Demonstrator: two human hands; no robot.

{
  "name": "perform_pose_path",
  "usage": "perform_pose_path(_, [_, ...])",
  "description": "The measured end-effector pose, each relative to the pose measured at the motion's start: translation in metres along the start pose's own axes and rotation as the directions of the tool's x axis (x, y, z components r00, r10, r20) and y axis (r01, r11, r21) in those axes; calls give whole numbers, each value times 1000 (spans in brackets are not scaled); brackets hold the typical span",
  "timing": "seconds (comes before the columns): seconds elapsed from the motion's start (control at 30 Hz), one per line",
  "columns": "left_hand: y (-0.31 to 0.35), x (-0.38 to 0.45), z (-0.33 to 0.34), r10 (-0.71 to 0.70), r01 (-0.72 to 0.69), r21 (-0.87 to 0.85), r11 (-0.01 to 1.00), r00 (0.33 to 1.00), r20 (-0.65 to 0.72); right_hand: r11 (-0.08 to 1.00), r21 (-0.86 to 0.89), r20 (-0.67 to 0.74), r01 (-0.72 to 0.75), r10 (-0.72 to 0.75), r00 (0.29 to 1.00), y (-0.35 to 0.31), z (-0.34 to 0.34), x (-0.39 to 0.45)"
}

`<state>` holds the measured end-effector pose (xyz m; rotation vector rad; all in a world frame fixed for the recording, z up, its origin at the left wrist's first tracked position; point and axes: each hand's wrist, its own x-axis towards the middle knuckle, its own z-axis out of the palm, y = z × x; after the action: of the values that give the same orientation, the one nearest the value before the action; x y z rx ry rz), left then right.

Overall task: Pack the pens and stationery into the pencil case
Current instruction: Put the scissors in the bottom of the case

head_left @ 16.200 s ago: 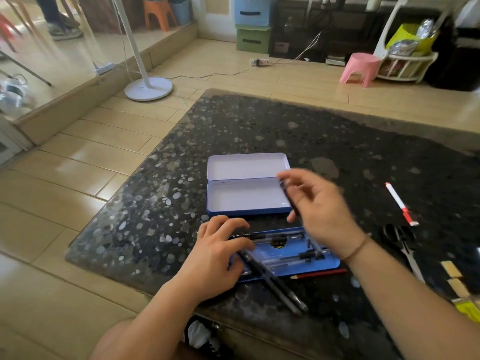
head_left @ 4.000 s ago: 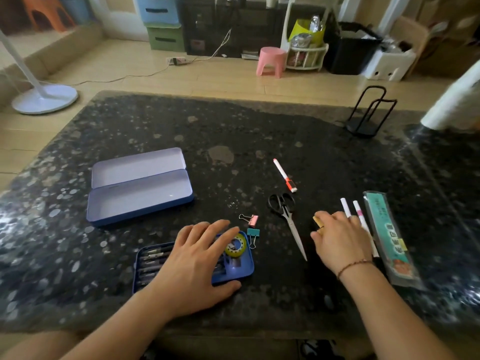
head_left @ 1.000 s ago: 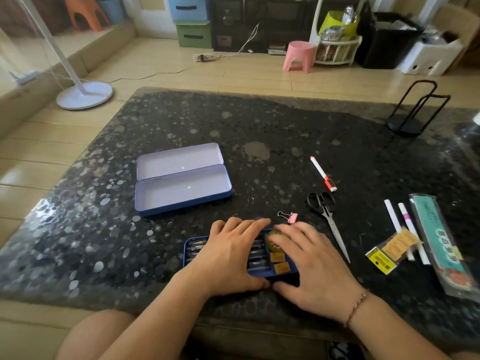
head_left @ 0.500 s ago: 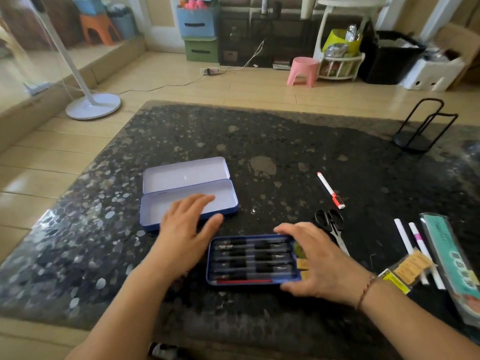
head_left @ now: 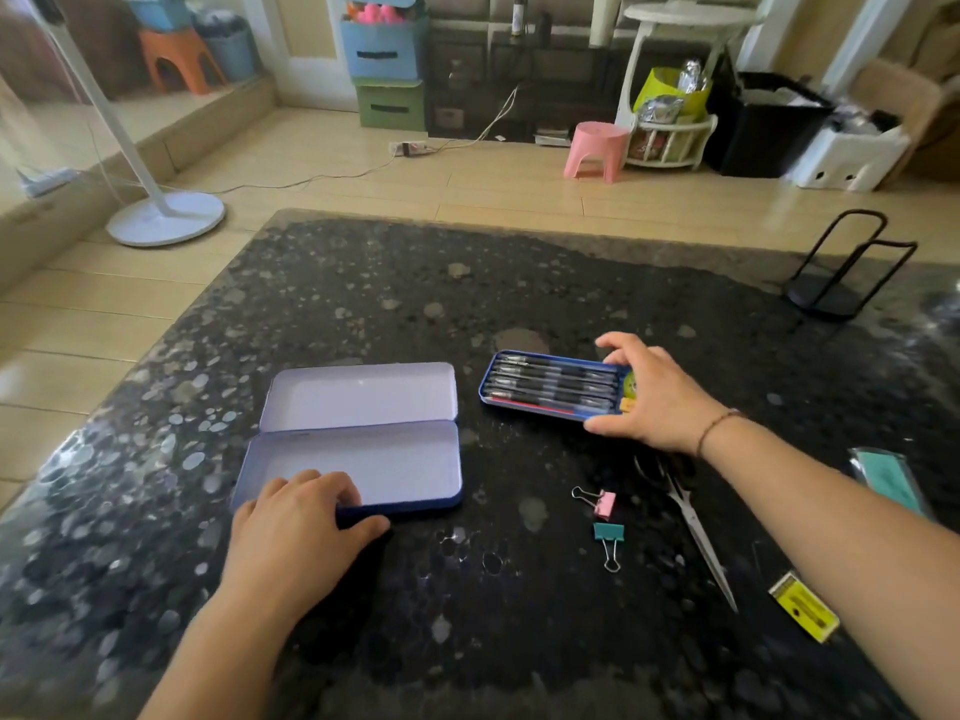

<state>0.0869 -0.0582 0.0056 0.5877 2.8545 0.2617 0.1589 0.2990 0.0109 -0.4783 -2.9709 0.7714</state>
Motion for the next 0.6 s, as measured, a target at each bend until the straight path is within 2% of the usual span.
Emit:
perform_pose_path(0.07, [-3, -3, -1, 38, -38, -16, 999, 999, 14, 1000, 15, 15, -3, 3, 1000, -3, 8, 15])
perform_pose_path(0.17, [7, -6, 0, 155, -159, -188, 969, 987, -36, 1000, 24, 30, -17, 17, 999, -6, 18, 32])
perform_pose_path(0.3, [24, -1, 12, 294, -320, -205, 925, 944, -150, 990, -139, 78, -5, 16, 997, -3, 20, 34])
perform_pose_path(0.33, [27, 0, 15, 309, -337, -209, 918, 938, -157, 985, -170, 35, -5, 11, 999, -2, 17, 27])
perform_pose_path(0.43, [35, 1, 21, 346, -377, -217, 900, 923, -168, 983, -162, -212, -83, 47, 976, -4, 2, -22])
perform_pose_path(0.47, [39, 0, 23, 363, -394, -221, 892, 917, -169, 974, -191, -246, -121, 71, 967, -6, -2, -47])
perform_pose_path(0.6, [58, -12, 30, 498, -522, -212, 826, 853, -159, 806, -544, -123, -236, 202, 972, -1, 4, -140])
